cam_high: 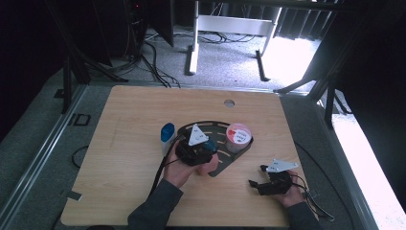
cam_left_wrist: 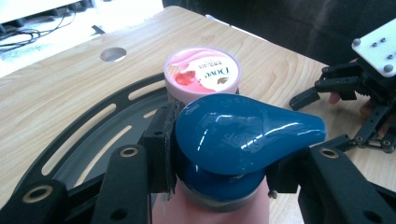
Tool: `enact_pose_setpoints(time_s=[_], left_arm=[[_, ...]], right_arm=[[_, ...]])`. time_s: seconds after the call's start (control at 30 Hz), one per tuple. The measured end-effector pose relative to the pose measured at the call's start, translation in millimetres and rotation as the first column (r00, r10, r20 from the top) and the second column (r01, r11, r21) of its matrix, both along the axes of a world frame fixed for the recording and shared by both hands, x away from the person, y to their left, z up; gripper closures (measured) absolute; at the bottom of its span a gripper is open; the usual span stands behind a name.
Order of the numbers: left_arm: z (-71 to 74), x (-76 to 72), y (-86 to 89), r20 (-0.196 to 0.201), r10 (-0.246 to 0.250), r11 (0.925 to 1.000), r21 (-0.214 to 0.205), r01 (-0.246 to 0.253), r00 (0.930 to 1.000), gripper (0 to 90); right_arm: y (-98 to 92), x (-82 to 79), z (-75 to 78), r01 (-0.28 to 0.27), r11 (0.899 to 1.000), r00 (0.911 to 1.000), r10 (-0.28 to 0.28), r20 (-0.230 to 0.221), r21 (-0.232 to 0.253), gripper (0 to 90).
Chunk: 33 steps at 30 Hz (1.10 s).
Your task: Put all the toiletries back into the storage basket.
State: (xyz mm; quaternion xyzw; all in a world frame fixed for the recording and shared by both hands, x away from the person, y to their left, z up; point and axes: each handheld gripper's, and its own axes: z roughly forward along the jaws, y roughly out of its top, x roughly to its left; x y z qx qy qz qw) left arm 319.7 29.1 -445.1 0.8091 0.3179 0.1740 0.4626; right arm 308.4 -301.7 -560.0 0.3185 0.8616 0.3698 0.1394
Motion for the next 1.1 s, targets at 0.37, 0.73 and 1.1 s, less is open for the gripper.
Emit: enact_pose_setpoints(time_s=[0.37, 0.73, 1.1], left_arm=[[-4.7, 10.2, -3.0, 0.005, 0.026, 0.9996, 0.008, -0.026, 0.9996, 53.0], [-6.3, 21.5, -6.9, 0.007, 0.049, 0.9988, 0.006, -0.049, 0.9988, 53.0], [-8.3, 31.9, -12.6, 0.007, 0.072, 0.9974, 0.007, -0.072, 0.9974, 53.0]], right_arm=[[0.0, 0.0, 0.0, 0.000, 1.000, 1.0000, 0.000, 0.001, 0.000, 18.2], [0.0, 0.0, 0.0, 0.000, 1.000, 1.0000, 0.000, 0.001, 0.000, 18.2], [-0.3, 0.1, 0.0, -0.003, 1.000, 1.0000, 0.003, 0.001, -0.001, 18.3]])
